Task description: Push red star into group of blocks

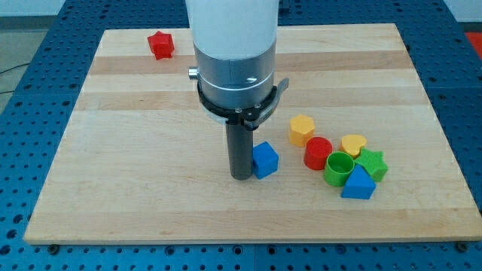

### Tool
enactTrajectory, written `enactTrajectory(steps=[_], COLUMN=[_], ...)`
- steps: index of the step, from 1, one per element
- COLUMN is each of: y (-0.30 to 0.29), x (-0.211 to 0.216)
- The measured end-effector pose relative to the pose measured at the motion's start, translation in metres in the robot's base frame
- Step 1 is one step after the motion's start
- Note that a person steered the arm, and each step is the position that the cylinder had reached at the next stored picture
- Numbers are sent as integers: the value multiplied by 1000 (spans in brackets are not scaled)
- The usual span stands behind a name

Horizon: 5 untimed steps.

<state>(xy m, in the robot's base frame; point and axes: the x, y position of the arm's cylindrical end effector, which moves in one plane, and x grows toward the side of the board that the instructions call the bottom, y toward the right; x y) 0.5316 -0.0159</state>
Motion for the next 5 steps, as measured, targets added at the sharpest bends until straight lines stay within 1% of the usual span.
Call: enactTrajectory(steps=[1,2,3,4,5], y=[32,28,-38,-57,-136], x=[9,8,-39,-118,-161])
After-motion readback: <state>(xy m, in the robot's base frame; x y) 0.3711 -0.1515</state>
